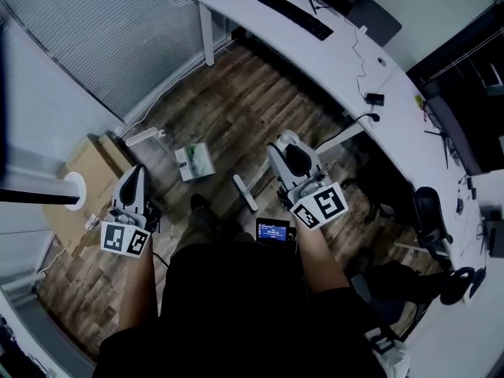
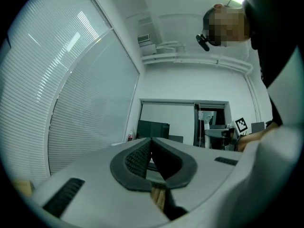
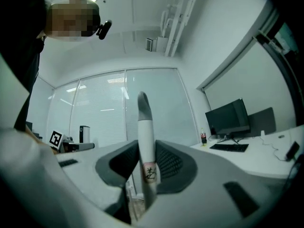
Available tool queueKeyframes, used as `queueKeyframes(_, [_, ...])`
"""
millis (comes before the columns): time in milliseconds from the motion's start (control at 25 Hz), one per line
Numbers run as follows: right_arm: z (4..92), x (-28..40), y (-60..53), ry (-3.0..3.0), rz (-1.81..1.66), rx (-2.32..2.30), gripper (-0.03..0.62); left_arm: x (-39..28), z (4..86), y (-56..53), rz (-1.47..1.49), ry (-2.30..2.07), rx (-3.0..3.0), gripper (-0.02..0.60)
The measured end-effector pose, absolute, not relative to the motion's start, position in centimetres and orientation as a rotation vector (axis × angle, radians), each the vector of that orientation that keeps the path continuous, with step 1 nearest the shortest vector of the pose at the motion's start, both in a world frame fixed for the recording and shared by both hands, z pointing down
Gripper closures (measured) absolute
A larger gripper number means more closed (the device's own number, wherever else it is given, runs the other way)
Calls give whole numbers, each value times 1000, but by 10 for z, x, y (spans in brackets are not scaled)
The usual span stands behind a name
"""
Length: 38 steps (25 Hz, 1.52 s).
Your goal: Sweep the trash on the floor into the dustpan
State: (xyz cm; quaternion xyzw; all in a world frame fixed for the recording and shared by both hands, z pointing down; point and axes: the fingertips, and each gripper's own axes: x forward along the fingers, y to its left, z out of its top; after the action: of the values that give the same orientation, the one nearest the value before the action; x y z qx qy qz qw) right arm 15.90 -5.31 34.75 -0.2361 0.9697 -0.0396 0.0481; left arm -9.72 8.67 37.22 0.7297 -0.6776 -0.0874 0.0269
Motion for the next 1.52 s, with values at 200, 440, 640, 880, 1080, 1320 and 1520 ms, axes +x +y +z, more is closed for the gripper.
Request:
queueKeyframes(200, [369,173,-29,2986,-125,-702,485,-73,384,108,-240,-2095,2244,586])
queueKeyframes(440, [397,178,-23,2940,-292,-789,482,-68,408,107,-235,-2009,2234,586])
queueKeyframes(640, [405,184,-18,2944,-292,-913,482,-70,408,101,-225,-1929,2292,586])
queueKeyframes(880, [396,163,-7,2956,-234,-906,482,-89,396,111,-243,-1938,2319,586])
queueKeyframes(1080, [384,147,-2,2950,-187,-863,484,-92,394,113,-221,-1946,2339,586])
queueKeyframes(1320, [383,148,1,2955,-172,-856,485,-83,389,117,-194,-1930,2368,586])
queueKeyframes(1520, [385,151,0,2953,-178,-857,485,-82,386,122,-178,-1991,2342,586])
